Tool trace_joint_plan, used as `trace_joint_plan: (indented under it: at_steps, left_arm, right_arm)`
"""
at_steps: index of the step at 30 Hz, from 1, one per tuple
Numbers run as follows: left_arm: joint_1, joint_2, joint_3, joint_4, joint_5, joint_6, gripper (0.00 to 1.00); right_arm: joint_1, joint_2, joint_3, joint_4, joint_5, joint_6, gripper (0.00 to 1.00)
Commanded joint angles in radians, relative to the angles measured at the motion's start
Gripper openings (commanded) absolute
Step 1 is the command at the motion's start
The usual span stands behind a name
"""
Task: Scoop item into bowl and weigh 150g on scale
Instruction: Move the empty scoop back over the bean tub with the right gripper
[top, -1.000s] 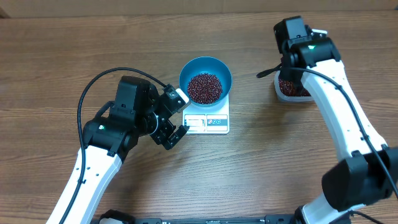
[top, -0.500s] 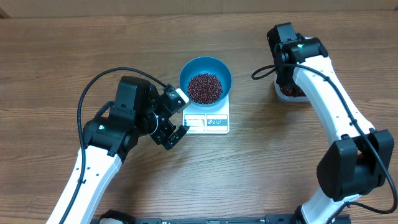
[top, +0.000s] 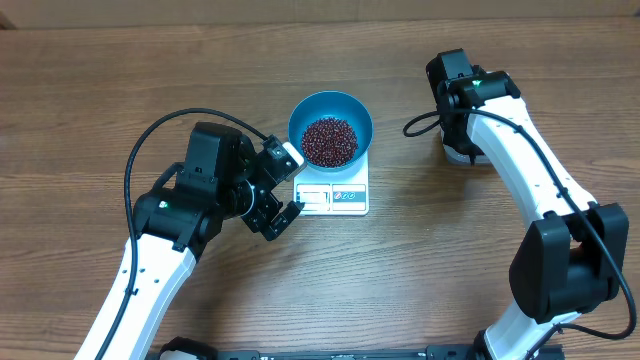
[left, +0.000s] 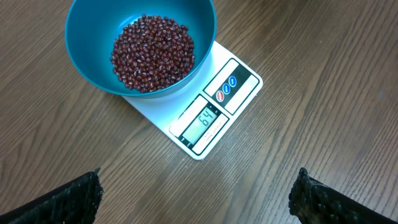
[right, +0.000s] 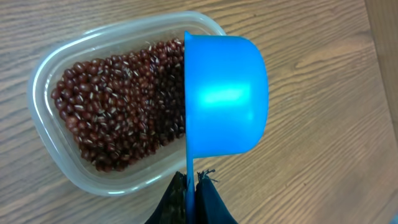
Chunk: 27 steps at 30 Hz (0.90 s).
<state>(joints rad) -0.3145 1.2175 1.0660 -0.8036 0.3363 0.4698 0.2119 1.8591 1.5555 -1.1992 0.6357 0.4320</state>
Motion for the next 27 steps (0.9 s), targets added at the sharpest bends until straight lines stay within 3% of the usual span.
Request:
trace_joint_plan:
  at_steps: [1, 19, 27]
  left_arm:
    - [-0.006, -0.005, -0.011, -0.001, -0.003, -0.021, 1.00]
    - [-0.006, -0.005, -0.011, -0.001, -0.003, -0.021, 1.00]
    - [-0.006, -0.005, -0.011, -0.001, -0.003, -0.021, 1.00]
  right_arm:
    - [0.002, 0.006, -0.017, 0.022, 0.014, -0.021, 0.04]
    - [0.002, 0.113, -0.058, 0.090, 0.013, -0.063, 0.04]
    - [0.002, 0.114, -0.057, 0.095, -0.073, -0.063, 0.04]
